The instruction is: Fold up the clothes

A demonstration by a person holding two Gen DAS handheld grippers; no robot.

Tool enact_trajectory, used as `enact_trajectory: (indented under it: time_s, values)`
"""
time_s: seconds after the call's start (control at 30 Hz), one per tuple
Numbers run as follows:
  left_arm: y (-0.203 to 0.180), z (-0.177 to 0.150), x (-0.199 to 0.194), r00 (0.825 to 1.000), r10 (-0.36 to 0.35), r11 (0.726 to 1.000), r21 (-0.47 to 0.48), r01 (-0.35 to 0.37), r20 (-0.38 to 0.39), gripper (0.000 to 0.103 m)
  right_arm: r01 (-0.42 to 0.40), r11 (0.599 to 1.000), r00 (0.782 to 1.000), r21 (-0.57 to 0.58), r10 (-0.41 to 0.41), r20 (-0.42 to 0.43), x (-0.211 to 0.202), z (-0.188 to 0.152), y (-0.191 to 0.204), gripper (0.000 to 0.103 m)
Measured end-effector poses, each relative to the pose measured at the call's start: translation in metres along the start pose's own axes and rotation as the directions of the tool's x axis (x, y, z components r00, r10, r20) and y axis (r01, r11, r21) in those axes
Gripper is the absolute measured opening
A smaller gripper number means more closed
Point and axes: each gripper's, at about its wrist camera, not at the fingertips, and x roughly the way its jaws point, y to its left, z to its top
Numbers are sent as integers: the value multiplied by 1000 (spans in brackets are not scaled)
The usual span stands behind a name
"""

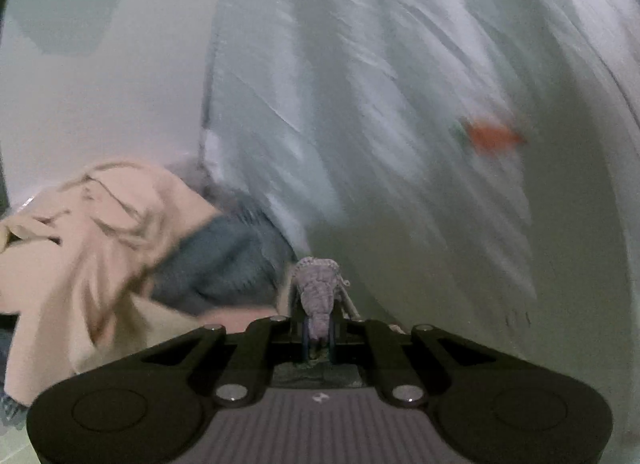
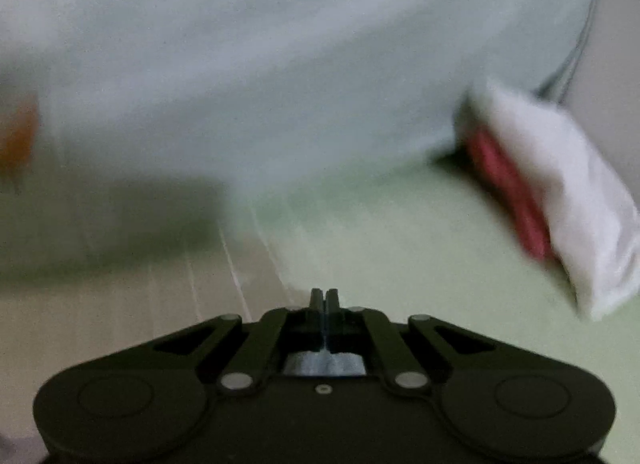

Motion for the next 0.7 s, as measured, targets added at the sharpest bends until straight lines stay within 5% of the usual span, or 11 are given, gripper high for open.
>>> enact_trajectory:
  time_s: [0.07, 0.1, 0.13, 0.23, 0.33, 0.43, 0.7]
  values:
    - [10, 0, -1, 1000, 23, 1000, -18, -23, -3, 23, -9, 1000, 1000, -8, 10, 23, -11, -1, 7, 2]
    - [15, -5, -4, 999, 37, 999, -16, -37, -12, 28, -14, 1000, 999, -13, 14, 34, -17, -2, 10, 14]
    - [19, -10, -9, 999, 42, 999, -12, -42, -24, 39, -19, 1000, 999, -17, 19, 45, -22, -2, 14, 41]
    - [34, -32, -31, 998, 27, 1000, 0, -27, -56, 66, -32, 999, 996, -30, 34, 78, -39, -4, 24, 68]
    - [50, -60, -56, 994, 27, 999, 39, -23, -105, 74, -45, 998, 993, -44, 50, 112, -55, -6, 34, 88]
    - [67, -86, -75, 985, 40, 996, 82, -27, -168, 74, -70, 994, 994, -81, 76, 73, -73, -38, 47, 100]
    - [100, -139, -98, 948, 85, 977, 210, -19, -307, 78, -188, 964, 982, -190, 186, -27, -125, -129, 101, 101]
